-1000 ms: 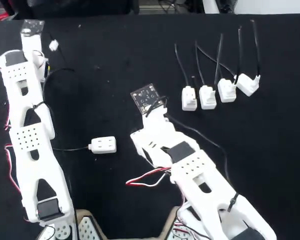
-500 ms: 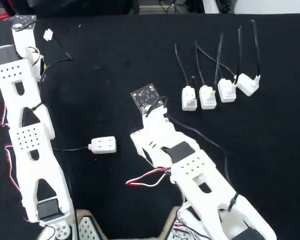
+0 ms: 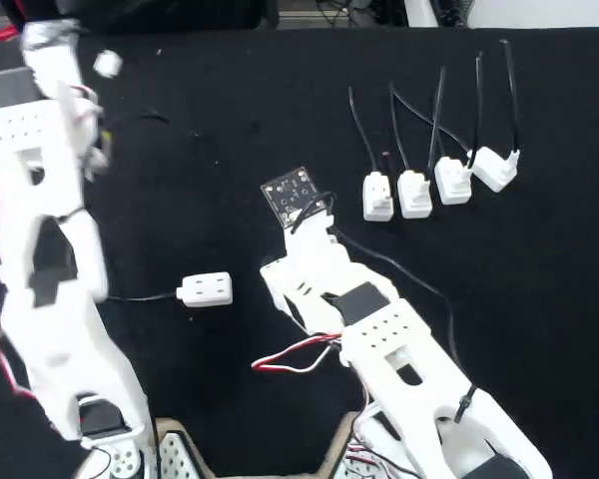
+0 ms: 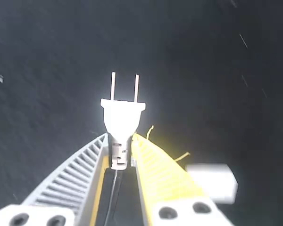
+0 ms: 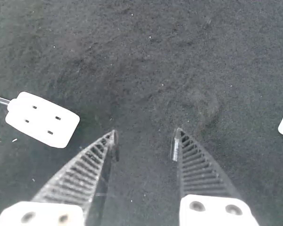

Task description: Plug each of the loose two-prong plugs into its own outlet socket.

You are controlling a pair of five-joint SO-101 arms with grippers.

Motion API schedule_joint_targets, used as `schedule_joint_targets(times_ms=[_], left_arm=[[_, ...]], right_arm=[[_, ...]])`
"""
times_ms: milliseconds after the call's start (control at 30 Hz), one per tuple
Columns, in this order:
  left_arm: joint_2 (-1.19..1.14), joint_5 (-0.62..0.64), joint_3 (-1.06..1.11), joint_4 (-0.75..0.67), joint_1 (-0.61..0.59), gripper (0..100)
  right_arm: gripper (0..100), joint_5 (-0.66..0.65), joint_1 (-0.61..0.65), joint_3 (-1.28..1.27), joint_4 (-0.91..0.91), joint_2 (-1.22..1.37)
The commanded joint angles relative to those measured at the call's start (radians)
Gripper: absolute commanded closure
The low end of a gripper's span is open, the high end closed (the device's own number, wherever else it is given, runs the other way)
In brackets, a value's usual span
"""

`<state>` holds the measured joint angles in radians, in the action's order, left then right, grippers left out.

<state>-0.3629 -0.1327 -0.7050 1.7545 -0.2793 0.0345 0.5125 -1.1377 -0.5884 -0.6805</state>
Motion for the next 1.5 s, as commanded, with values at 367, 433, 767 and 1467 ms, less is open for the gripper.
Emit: schedule_joint_targets(times_ms=[367,433,767,1467], left_arm=[[0.902,0.288,1.270,-0.575,0.552,97],[0.922,0.287,1.363,-0.664,0.631,97],[0.913,0.296,1.484,-0.991,0.957,88],[1.148,0.180,1.825,-1.071,0.179,71]], right_arm=[[82.9,-0.006,-0.466,0.340,-0.542,-0.188],[83.0,-0.032,-0.520,0.317,-0.571,-0.225],[92.3,-0.172,-0.655,0.101,-0.508,-0.337],[81.5,-0.028,-0.253,-0.150,-0.250,-0.335]])
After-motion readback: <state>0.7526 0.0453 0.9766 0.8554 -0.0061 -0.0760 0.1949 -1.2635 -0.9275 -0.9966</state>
